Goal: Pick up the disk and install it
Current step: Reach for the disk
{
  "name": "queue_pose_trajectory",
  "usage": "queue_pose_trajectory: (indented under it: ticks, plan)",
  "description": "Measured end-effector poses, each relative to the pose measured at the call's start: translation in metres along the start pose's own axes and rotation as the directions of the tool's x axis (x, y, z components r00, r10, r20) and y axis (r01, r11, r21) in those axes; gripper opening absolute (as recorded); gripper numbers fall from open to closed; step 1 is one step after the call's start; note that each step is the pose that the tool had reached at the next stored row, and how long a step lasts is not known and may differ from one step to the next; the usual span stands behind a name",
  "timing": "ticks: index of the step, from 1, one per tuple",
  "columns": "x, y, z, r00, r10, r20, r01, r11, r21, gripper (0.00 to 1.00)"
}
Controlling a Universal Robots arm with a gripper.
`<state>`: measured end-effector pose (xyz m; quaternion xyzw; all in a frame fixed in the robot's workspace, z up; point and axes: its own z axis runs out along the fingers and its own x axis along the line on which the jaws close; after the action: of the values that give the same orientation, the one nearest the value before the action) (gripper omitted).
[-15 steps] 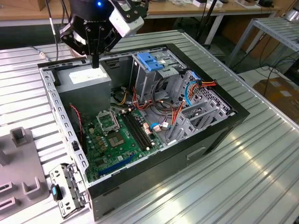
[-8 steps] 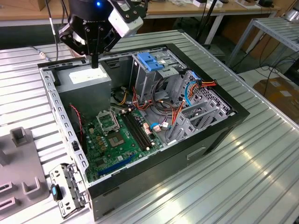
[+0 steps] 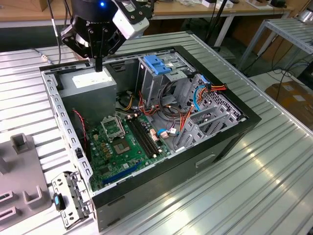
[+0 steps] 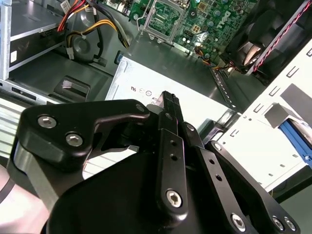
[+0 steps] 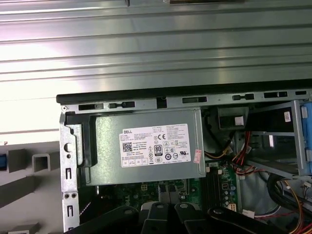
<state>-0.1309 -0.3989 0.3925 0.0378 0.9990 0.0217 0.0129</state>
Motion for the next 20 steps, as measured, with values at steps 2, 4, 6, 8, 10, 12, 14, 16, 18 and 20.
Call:
queue_pose_trajectory:
  ticks: [2, 4, 6, 8, 10, 12, 14, 16, 18, 20]
  plan:
    - [0.0004, 0.0000, 0.0000, 1.0000, 0.000, 0.0000, 0.000, 1.0000, 0.0000, 0.11]
    - [0.0008, -0.0001, 0.0001, 1.0000, 0.000, 0.0000, 0.000, 1.0000, 0.0000, 0.11]
    - [0.0011, -0.0001, 0.0001, 1.0000, 0.000, 0.0000, 0.000, 1.0000, 0.0000, 0.11]
    - [0.0013, -0.0001, 0.0001, 1.0000, 0.000, 0.0000, 0.000, 1.0000, 0.0000, 0.11]
    - [0.0017, -0.0001, 0.0002, 1.0000, 0.000, 0.0000, 0.000, 1.0000, 0.0000, 0.11]
    - [0.0020, -0.0002, 0.0002, 1.0000, 0.000, -0.0001, 0.000, 1.0000, 0.0000, 0.11]
    - [0.0022, -0.0002, 0.0002, 1.0000, 0.000, 0.0000, 0.000, 1.0000, 0.0000, 0.11]
    - [0.0026, -0.0002, 0.0002, 1.0000, 0.000, -0.0001, 0.000, 1.0000, 0.0000, 0.11]
    - [0.0030, -0.0002, 0.0003, 1.0000, 0.000, 0.0000, 0.000, 1.0000, 0.0000, 0.11]
    - [0.0038, -0.0003, 0.0002, 1.0000, 0.000, 0.0000, 0.000, 1.0000, 0.0000, 0.11]
